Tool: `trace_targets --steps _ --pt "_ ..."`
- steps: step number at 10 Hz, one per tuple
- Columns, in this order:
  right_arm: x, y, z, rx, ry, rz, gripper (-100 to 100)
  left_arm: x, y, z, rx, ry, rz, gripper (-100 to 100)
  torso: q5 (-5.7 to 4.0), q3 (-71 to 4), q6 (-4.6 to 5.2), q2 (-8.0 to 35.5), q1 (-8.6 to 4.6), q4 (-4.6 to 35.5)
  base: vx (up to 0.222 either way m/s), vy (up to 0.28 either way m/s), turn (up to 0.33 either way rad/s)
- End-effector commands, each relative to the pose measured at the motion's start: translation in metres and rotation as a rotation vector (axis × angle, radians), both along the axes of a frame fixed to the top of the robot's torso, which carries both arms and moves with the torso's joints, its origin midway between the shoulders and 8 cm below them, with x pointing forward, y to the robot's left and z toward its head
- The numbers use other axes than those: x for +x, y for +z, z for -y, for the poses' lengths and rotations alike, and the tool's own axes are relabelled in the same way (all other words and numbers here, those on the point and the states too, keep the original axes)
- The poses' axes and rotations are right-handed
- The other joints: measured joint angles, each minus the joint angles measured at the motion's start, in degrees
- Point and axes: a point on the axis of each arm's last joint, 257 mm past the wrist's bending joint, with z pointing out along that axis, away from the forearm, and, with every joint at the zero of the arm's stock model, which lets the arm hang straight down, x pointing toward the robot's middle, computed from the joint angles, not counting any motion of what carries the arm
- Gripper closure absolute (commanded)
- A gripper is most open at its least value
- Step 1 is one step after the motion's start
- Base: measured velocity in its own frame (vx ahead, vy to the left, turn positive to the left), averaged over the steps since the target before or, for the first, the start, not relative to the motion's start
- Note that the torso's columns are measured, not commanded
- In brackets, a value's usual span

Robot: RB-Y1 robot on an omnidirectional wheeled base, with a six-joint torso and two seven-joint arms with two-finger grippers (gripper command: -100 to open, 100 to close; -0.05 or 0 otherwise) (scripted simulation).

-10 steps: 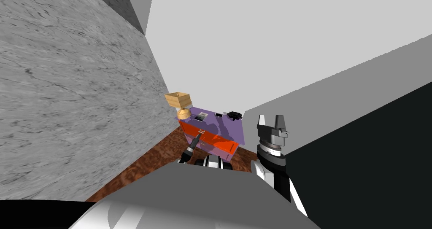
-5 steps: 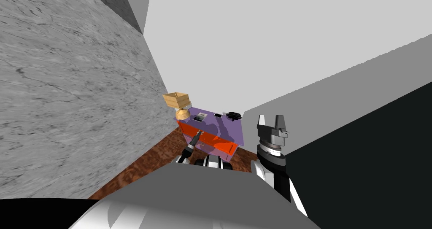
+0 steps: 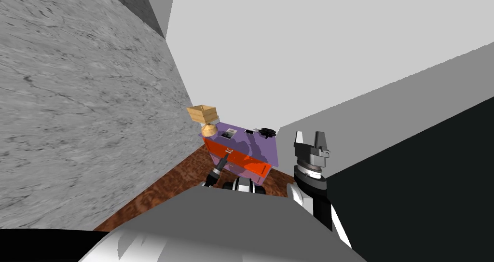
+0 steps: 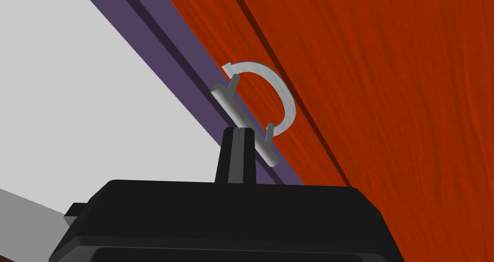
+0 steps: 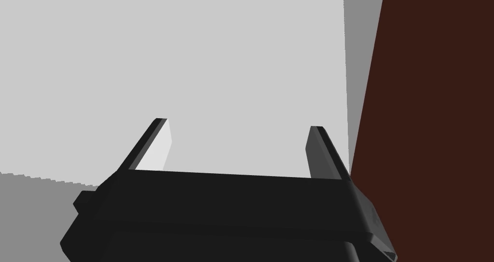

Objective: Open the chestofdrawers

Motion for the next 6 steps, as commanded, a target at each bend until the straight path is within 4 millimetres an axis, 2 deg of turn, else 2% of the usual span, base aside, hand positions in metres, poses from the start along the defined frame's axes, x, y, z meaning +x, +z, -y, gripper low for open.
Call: trace_targets --steps 1,2,3,4,5,6 --pt "0.0 0.0 0.0 0.0 0.0 0.0 0 0.014 0.006 -0.002 0.004 0.002 0.003 -100 0.09 -0.02 0.0 -0.04 0.37 -0.01 0.0 -0.035 -0.014" --pt "0.0 0.0 0.0 0.0 0.0 0.0 0 0.021 0.009 -0.003 0.004 0.003 0.003 -100 0.15 -0.05 0.0 -0.09 0.52 -0.02 0.011 -0.039 -0.02" --pt "0.0 0.0 0.0 0.0 0.0 0.0 0 0.018 0.007 -0.003 0.004 0.002 0.004 -100 0.14 -0.06 -0.01 -0.1 0.48 -0.03 0.007 -0.016 -0.004" --pt "0.0 0.0 0.0 0.0 0.0 0.0 0 0.007 0.003 -0.001 0.004 0.001 0.003 100 0.14 -0.03 -0.03 -0.05 0.47 -0.03 0.002 0.015 0.019" --pt "0.0 0.0 0.0 0.0 0.0 0.0 0 0.012 0.005 -0.003 0.004 0.002 0.001 100 0.14 0.01 -0.03 0.01 0.5 -0.01 -0.001 0.013 0.017" --pt "0.0 0.0 0.0 0.0 0.0 0.0 0 0.007 0.002 -0.017 0.003 0.022 -0.007 100 0.02 0.07 0.06 0.16 0.27 0.18 -0.035 -0.009 -0.129"
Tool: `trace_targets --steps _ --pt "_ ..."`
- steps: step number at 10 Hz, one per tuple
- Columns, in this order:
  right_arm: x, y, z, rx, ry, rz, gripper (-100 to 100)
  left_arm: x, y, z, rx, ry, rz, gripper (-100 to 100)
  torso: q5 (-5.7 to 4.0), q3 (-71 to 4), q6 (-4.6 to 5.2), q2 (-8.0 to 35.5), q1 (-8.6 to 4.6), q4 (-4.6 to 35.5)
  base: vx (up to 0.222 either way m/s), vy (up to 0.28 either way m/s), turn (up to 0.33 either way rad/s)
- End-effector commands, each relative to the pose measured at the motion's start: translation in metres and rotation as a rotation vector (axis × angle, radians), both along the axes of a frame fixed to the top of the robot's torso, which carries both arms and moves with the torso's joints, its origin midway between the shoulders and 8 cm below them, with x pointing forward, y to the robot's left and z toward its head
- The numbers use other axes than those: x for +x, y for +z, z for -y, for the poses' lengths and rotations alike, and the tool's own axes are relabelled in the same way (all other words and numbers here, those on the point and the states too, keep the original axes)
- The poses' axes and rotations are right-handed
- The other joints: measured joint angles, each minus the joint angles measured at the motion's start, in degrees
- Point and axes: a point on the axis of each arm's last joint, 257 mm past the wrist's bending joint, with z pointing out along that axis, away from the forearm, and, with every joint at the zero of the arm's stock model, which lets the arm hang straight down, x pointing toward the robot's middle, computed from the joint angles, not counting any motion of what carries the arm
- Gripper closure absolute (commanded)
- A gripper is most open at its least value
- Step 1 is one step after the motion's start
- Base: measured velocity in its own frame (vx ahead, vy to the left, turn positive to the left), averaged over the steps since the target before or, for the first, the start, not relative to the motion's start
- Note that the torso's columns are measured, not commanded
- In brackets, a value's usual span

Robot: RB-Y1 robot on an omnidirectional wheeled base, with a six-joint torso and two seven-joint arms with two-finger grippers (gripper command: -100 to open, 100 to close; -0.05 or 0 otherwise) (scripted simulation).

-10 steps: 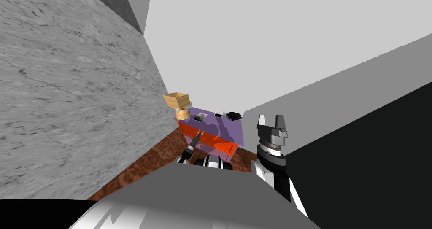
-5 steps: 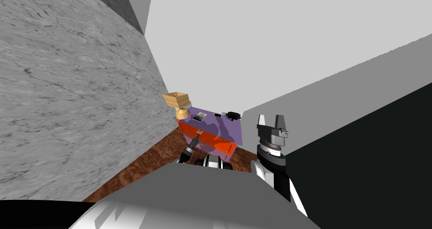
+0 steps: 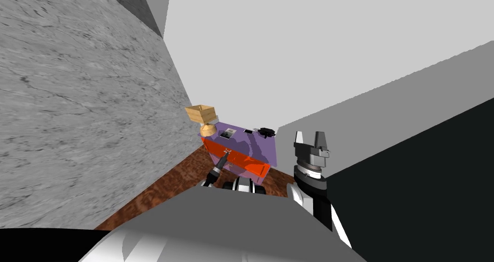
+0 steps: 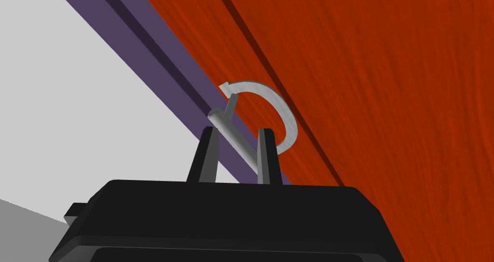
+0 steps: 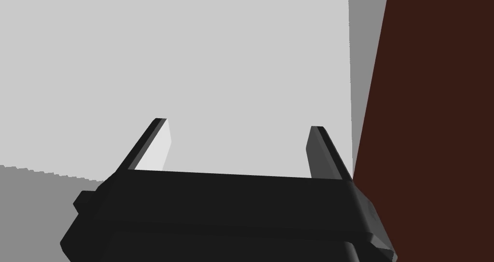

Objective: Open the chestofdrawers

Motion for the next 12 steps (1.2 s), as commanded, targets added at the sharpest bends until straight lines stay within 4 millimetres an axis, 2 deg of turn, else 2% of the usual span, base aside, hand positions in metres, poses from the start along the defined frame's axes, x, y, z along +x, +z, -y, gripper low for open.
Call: trace_targets --steps 1,4,5,7,9,12 --pt "0.0 0.0 0.0 0.0 0.0 0.0 0 -0.004 0.001 -0.025 0.0 0.032 0.003 100 -0.01 0.05 -0.06 0.03 -0.09 -0.13 -0.079 -0.026 -0.166" --pt "0.0 0.0 0.0 0.0 0.0 0.0 0 -0.012 0.005 -0.062 0.0 0.079 0.009 100 0.02 0.05 0.0 0.09 -0.14 -0.08 -0.114 -0.042 -0.155" --pt "0.0 0.0 0.0 0.0 0.0 0.0 0 -0.012 0.005 -0.062 0.0 0.079 0.009 100 -0.02 0.0 -0.06 -0.03 -0.07 -0.09 -0.085 -0.021 -0.049" --pt "0.0 0.0 0.0 0.0 0.0 0.0 0 -0.017 0.008 -0.087 0.001 0.11 0.013 100 -0.05 -0.08 0.05 -0.12 -0.16 0.0 -0.077 -0.028 -0.138" --pt "0.0 0.0 0.0 0.0 0.0 0.0 0 -0.017 0.008 -0.087 0.001 0.11 0.013 100 -0.07 -0.05 0.02 -0.06 -0.19 0.0 -0.042 -0.018 -0.021" --pt "0.0 0.0 0.0 0.0 0.0 0.0 0 -0.026 0.014 -0.122 0.003 0.155 0.02 100 -0.18 0.06 -0.05 0.15 -0.22 0.14 -0.062 -0.035 -0.144"
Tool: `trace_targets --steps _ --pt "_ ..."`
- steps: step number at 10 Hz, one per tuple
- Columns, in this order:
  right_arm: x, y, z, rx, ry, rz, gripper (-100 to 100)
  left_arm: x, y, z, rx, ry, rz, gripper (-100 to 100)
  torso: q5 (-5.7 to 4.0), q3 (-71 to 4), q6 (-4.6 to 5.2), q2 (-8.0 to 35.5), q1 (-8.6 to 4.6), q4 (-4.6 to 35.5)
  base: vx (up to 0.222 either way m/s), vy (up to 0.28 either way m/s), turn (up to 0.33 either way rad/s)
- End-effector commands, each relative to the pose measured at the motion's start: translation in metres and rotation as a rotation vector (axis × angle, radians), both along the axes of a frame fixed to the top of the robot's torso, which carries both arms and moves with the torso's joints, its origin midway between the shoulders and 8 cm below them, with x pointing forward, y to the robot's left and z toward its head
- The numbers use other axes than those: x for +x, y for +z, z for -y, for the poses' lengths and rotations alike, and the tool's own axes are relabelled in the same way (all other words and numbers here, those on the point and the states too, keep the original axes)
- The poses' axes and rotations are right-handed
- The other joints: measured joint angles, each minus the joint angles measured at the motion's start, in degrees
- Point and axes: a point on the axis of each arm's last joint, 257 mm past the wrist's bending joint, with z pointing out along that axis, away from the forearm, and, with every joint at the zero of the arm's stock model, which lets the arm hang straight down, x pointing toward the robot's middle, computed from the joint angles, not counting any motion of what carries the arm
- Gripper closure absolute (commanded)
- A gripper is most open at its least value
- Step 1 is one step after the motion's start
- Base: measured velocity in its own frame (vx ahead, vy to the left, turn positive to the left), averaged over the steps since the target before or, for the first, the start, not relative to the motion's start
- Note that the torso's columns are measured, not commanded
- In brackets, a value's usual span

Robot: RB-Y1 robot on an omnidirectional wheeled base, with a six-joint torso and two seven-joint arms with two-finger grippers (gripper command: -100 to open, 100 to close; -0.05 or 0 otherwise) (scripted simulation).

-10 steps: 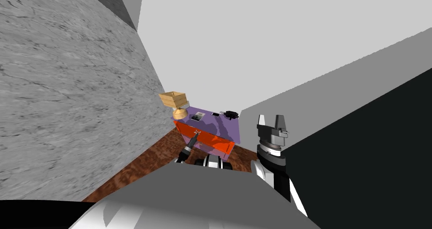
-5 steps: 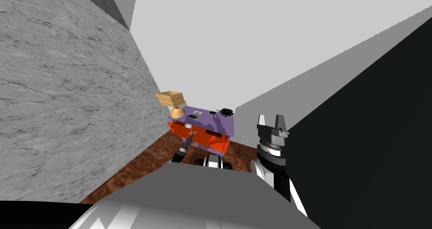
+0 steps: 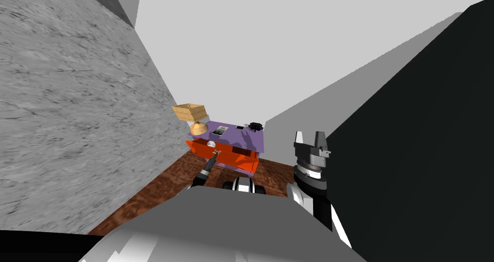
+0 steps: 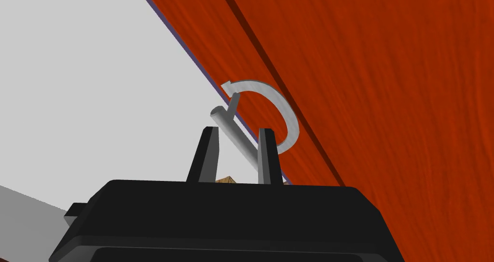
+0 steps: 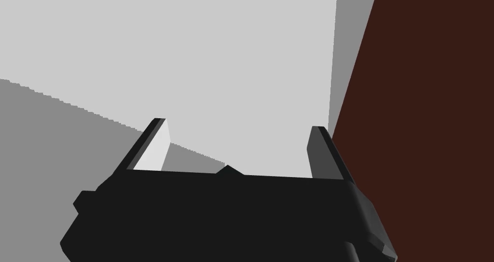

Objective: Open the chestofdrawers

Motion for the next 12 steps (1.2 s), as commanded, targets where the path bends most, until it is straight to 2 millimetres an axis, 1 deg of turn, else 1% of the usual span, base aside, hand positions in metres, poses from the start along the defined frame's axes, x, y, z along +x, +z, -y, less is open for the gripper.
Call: trace_targets --steps 1,2,5,6,9,10,11,12 --pt "0.0 0.0 0.0 0.0 0.0 0.0 0 -0.003 0.003 -0.011 0.001 0.016 0.002 100 0.0 0.13 -0.03 0.24 -0.06 0.03 -0.047 -0.011 -0.012" --pt "0.0 0.0 0.0 0.0 0.0 0.0 0 -0.01 0.005 -0.014 0.002 0.011 0.009 100 0.04 0.06 0.02 0.06 -0.01 -0.01 -0.122 0.012 0.046" --pt "0.0 0.0 0.0 0.0 0.0 0.0 0 -0.015 0.01 -0.014 0.001 -0.001 0.026 100 0.02 0.12 -0.06 0.21 0.05 0.01 -0.184 0.008 0.041" --pt "0.0 0.0 0.0 0.0 0.0 0.0 0 -0.002 0.01 -0.027 0.0 0.008 0.0 -100 -0.03 0.06 -0.02 0.11 -0.03 0.03 -0.144 -0.019 -0.012" --pt "0.0 0.0 0.0 0.0 0.0 0.0 0 0.019 0.025 -0.045 -0.003 0.013 -0.001 -100 0.12 -0.34 0.16 -0.65 0.07 -0.23 -0.079 -0.067 -0.016" --pt "0.0 0.0 0.0 0.0 0.0 0.0 0 0.016 0.018 -0.048 -0.001 0.02 -0.018 -100 0.13 -0.29 0.13 -0.58 0.17 -0.22 -0.027 -0.039 -0.028" --pt "0.0 0.0 0.0 0.0 0.0 0.0 0 0.019 0.025 -0.045 -0.003 0.013 -0.001 -100 0.23 -0.24 0.02 -0.51 0.34 -0.3 0.004 -0.007 -0.004" --pt "0.0 0.0 0.0 0.0 0.0 0.0 0 0.033 0.036 -0.057 -0.005 0.017 0.0 -100 0.3 -0.22 -0.02 -0.47 0.46 -0.34 -0.037 -0.033 -0.035"
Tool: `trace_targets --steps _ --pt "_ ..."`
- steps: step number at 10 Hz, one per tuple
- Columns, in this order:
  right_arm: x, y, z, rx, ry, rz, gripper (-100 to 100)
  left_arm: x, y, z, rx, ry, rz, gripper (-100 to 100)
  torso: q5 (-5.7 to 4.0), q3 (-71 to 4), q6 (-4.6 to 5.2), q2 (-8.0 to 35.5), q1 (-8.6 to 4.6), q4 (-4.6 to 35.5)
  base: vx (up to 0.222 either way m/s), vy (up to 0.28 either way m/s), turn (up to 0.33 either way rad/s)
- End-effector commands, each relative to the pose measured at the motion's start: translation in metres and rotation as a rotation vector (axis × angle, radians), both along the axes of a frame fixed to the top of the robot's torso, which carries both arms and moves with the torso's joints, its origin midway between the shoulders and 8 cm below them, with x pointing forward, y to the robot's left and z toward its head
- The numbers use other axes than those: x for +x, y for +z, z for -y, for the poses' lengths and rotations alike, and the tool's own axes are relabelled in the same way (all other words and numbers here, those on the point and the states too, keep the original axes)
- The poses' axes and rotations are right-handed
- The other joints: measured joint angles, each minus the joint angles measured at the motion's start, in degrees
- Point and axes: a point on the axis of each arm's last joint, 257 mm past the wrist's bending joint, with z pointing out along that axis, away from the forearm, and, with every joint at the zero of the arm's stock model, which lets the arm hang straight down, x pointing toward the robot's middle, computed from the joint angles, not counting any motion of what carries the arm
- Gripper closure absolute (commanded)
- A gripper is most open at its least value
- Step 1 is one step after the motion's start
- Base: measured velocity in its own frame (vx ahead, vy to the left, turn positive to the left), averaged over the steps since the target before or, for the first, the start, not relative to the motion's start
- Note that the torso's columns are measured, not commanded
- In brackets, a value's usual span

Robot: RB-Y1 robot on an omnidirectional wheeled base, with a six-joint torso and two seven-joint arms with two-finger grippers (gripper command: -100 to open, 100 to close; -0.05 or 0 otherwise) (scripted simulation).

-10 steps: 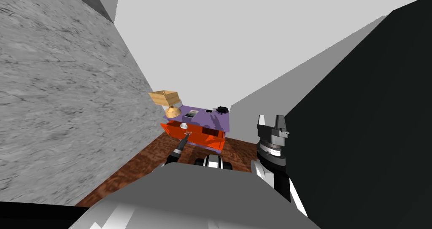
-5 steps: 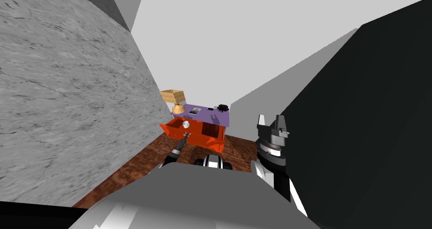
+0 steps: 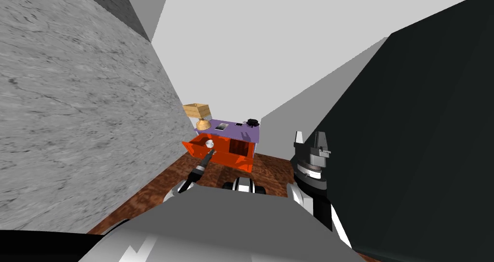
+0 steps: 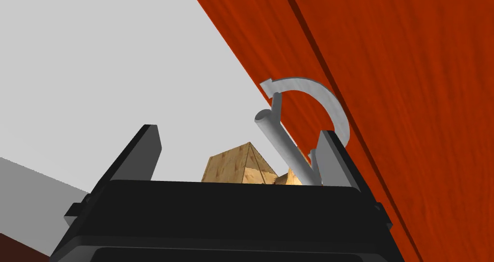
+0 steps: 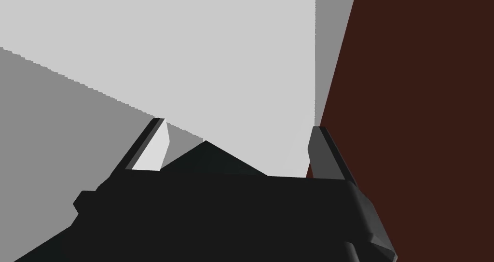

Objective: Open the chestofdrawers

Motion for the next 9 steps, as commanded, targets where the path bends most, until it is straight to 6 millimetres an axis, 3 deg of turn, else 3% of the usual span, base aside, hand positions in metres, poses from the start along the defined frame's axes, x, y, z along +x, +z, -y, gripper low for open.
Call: trace_targets --steps 1,2,4,5,9 --pt "0.0 0.0 0.0 0.0 0.0 0.0 0 0.016 0.014 -0.011 -0.002 0.002 0.007 -100 -0.16 0.11 -0.05 0.23 -0.12 0.16 -0.048 -0.038 -0.016" --pt "0.0 0.0 0.0 0.0 0.0 0.0 0 0.029 0.026 -0.022 -0.005 0.007 0.008 -100 -0.21 0.23 -0.08 0.47 -0.33 0.22 -0.093 -0.046 -0.012" --pt "0.0 0.0 0.0 0.0 0.0 0.0 0 0.025 0.018 -0.021 -0.006 0.009 -0.01 -100 -0.45 0.35 -0.08 0.7 -0.59 0.45 -0.054 -0.034 -0.007" --pt "0.0 0.0 0.0 0.0 0.0 0.0 0 0.024 0.015 -0.023 -0.008 0.013 -0.021 0 -0.38 0.27 0.0 0.53 -0.56 0.37 0.0 0.0 0.0" --pt "0.0 0.0 0.0 0.0 0.0 0.0 0 0.019 0.006 -0.024 -0.009 0.02 -0.045 0 -0.14 0.1 0.04 0.19 -0.29 0.12 0.0 0.0 0.0"
